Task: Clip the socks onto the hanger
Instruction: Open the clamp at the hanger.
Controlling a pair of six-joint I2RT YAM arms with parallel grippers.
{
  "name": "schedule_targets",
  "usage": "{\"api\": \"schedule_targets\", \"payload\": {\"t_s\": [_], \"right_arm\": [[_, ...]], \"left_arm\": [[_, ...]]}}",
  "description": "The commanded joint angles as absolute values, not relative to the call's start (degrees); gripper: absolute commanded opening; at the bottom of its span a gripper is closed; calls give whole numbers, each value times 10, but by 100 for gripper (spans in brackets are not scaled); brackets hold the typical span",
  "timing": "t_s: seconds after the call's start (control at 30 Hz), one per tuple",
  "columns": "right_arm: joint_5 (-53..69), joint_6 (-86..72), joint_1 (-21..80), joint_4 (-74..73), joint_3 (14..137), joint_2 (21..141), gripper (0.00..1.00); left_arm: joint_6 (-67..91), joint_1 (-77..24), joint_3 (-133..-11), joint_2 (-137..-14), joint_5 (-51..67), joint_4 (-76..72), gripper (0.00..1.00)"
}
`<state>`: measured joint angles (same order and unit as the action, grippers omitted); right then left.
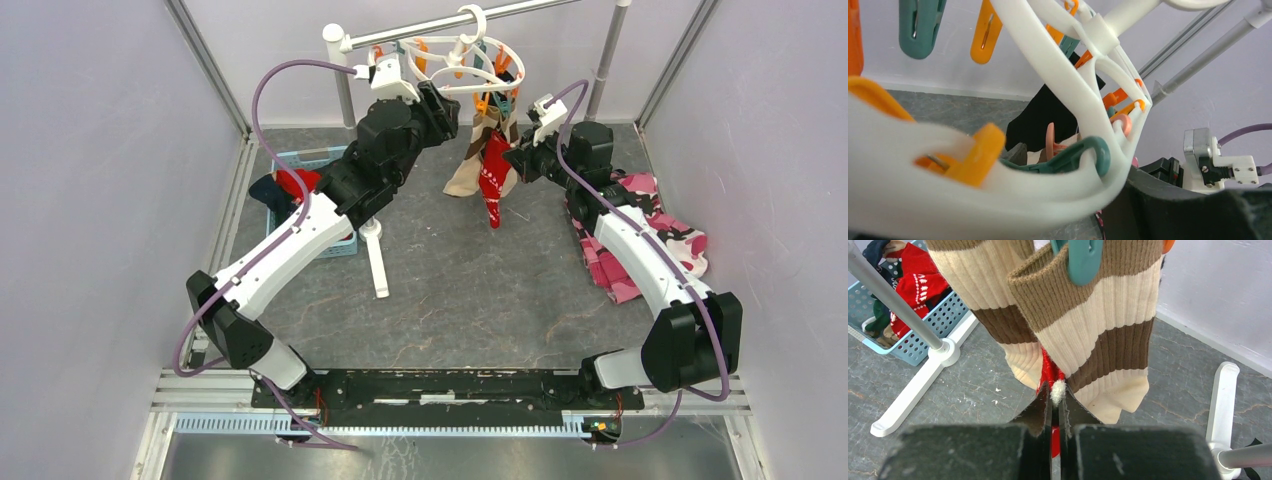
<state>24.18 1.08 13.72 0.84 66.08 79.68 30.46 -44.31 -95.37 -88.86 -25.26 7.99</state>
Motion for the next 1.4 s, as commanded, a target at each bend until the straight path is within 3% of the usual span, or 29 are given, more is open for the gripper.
{"api": "schedule_targets", "payload": {"t_s": [0.0,1.37], "right_arm": [[249,1,134,37,667,782,0],[251,1,132,37,661,780,0]], "left_arm": [[274,-443,-990,-896,-280,41,59],[155,-469,-918,-878,-326,-123,59]]}}
